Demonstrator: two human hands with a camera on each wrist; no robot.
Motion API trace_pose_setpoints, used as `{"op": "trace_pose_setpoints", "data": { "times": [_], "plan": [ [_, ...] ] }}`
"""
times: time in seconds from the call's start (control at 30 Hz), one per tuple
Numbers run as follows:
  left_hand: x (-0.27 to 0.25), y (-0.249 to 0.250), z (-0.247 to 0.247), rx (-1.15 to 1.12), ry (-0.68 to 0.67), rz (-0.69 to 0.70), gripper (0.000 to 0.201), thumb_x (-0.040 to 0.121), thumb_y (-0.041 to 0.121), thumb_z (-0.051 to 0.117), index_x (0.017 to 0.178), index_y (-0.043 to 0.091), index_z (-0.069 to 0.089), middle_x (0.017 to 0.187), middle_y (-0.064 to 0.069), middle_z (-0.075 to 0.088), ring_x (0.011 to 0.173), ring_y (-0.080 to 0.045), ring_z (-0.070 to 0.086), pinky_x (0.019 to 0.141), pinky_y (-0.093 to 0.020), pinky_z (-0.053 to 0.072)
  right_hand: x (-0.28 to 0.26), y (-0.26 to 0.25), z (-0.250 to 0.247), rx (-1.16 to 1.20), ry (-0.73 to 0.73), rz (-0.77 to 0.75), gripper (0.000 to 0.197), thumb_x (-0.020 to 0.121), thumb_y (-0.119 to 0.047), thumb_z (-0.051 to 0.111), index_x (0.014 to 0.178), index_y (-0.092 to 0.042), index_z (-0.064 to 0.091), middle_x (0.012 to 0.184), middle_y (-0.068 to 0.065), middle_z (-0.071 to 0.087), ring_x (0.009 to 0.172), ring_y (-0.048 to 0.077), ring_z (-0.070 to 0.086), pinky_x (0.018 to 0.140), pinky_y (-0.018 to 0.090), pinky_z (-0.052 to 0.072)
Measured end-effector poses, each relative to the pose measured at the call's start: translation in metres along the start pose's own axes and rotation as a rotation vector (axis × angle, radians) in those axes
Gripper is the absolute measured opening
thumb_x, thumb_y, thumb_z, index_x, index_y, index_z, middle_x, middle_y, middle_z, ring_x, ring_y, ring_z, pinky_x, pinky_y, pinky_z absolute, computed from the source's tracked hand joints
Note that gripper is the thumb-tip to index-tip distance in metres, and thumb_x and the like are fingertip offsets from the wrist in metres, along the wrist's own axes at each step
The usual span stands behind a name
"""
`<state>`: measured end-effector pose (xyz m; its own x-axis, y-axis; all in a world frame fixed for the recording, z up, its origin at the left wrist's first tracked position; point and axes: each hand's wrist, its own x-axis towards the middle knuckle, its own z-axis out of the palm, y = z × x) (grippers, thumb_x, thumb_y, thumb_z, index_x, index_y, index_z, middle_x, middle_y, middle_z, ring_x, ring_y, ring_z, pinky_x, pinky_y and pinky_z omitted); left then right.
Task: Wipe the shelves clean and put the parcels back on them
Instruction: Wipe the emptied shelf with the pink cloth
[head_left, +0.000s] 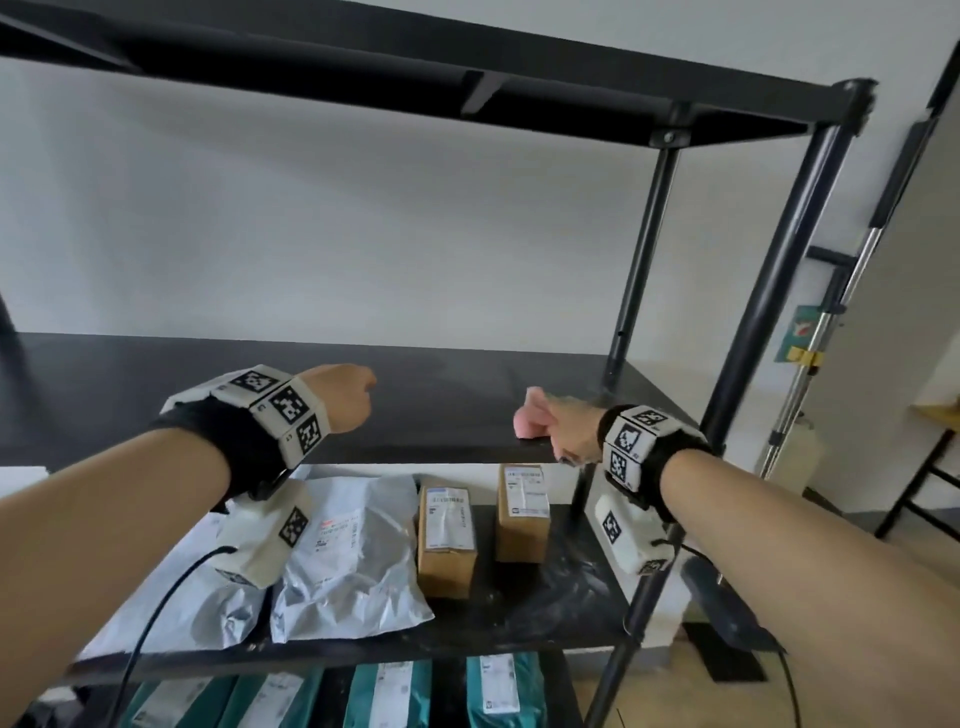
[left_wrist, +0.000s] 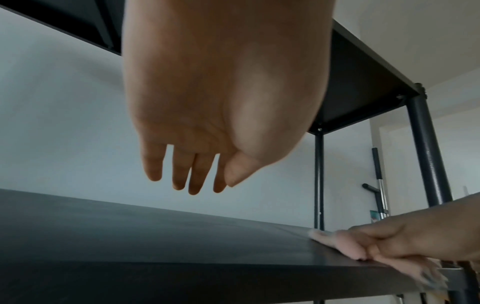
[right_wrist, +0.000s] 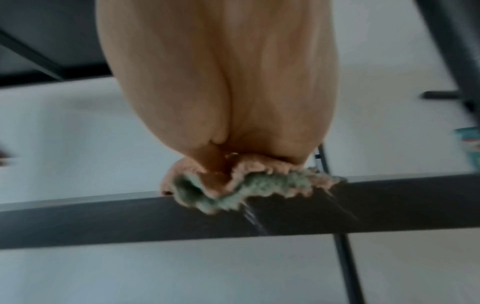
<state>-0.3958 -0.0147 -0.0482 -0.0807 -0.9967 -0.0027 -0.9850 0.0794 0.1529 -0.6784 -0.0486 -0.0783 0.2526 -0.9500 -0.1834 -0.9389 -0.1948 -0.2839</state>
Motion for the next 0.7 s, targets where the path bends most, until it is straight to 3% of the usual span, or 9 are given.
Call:
{"op": "trace_pose_setpoints", "data": {
  "times": [0.13, 0.23, 0.27, 0.33, 0.4, 0.47, 0.53, 0.6, 0.7],
  "plan": [
    [0.011, 0.042, 0.006, -0.004, 0.009, -0.014, 0.045, 0.099, 0.013, 0.033, 0.144, 0.011, 0.035, 0.15, -0.008, 0.035, 0.137, -0.025, 0.035, 0.112, -0.033, 0.029, 0.002, -0.032, 0.024, 0.048, -0.118, -0.265, 0.046, 0.07, 0.017, 0.054, 0.086, -0.023, 0.038, 0.105, -0.002, 0.057, 0.065, -0.002, 0.057, 0.041, 0.011, 0.04],
    [0.005, 0.062, 0.018, -0.007, 0.04, -0.05, 0.043, 0.099, 0.014, 0.033, 0.141, 0.012, 0.038, 0.146, -0.009, 0.041, 0.133, -0.026, 0.04, 0.109, -0.033, 0.034, 0.016, -0.042, 0.029, 0.165, -0.123, -0.324, 0.031, 0.082, 0.019, 0.044, 0.093, -0.009, 0.036, 0.077, -0.001, 0.064, 0.042, -0.007, 0.051, 0.037, 0.01, 0.033],
    [0.0, 0.067, 0.022, -0.011, 0.048, -0.056, 0.042, 0.099, 0.015, 0.033, 0.141, 0.013, 0.039, 0.144, -0.009, 0.043, 0.13, -0.026, 0.044, 0.106, -0.032, 0.036, 0.019, -0.038, 0.024, 0.157, -0.102, -0.316, 0.029, 0.084, 0.017, 0.043, 0.101, -0.007, 0.042, 0.073, -0.006, 0.067, 0.052, -0.007, 0.057, 0.047, 0.012, 0.038],
    [-0.014, 0.075, 0.032, -0.02, 0.055, -0.063, 0.041, 0.1, 0.017, 0.032, 0.141, 0.015, 0.039, 0.139, -0.01, 0.048, 0.122, -0.026, 0.05, 0.1, -0.033, 0.041, 0.022, -0.015, 0.013, 0.005, -0.048, -0.324, 0.038, 0.087, 0.005, 0.051, 0.118, -0.016, 0.053, 0.116, -0.001, 0.067, 0.108, 0.018, 0.06, 0.073, 0.02, 0.032],
    [-0.026, 0.079, 0.04, -0.037, 0.058, -0.068, 0.041, 0.1, 0.018, 0.031, 0.141, 0.018, 0.038, 0.136, -0.01, 0.051, 0.116, -0.026, 0.054, 0.095, -0.033, 0.044, 0.026, 0.02, 0.004, -0.107, 0.011, -0.282, 0.044, 0.09, -0.002, 0.053, 0.124, -0.031, 0.052, 0.143, 0.0, 0.041, 0.129, 0.021, 0.043, 0.072, 0.014, 0.025],
    [-0.033, 0.082, 0.046, -0.056, 0.069, -0.066, 0.041, 0.101, 0.019, 0.031, 0.142, 0.02, 0.037, 0.136, -0.01, 0.051, 0.117, -0.026, 0.054, 0.095, -0.033, 0.044, 0.019, 0.053, -0.004, -0.094, 0.018, -0.146, 0.049, 0.09, -0.004, 0.051, 0.097, -0.051, 0.038, 0.122, -0.01, 0.038, 0.102, 0.004, 0.046, 0.064, 0.008, 0.021],
    [-0.038, 0.085, 0.049, -0.063, 0.055, -0.059, 0.041, 0.1, 0.018, 0.031, 0.141, 0.02, 0.038, 0.136, -0.009, 0.051, 0.115, -0.026, 0.055, 0.094, -0.033, 0.046, 0.007, 0.073, -0.007, -0.024, 0.031, -0.032, 0.051, 0.085, 0.004, 0.05, 0.073, -0.04, 0.028, 0.087, -0.02, 0.048, 0.07, -0.012, 0.04, 0.055, 0.01, 0.03],
    [-0.04, 0.088, 0.049, -0.039, 0.031, -0.054, 0.042, 0.1, 0.016, 0.031, 0.141, 0.018, 0.039, 0.136, -0.008, 0.051, 0.117, -0.025, 0.054, 0.095, -0.032, 0.045, -0.005, 0.079, -0.006, 0.036, 0.046, 0.044, 0.037, 0.084, 0.007, 0.046, 0.071, -0.027, 0.039, 0.042, -0.011, 0.055, 0.04, -0.004, 0.051, 0.041, 0.015, 0.034],
    [-0.035, 0.092, 0.043, -0.021, 0.008, -0.044, 0.042, 0.099, 0.014, 0.032, 0.14, 0.016, 0.04, 0.141, -0.007, 0.047, 0.126, -0.024, 0.047, 0.104, -0.032, 0.039, -0.023, 0.05, -0.003, 0.115, -0.032, 0.043, 0.032, 0.096, -0.007, 0.046, 0.069, -0.023, 0.044, 0.036, -0.009, 0.055, 0.045, 0.009, 0.053, 0.042, 0.02, 0.039]
  ]
}}
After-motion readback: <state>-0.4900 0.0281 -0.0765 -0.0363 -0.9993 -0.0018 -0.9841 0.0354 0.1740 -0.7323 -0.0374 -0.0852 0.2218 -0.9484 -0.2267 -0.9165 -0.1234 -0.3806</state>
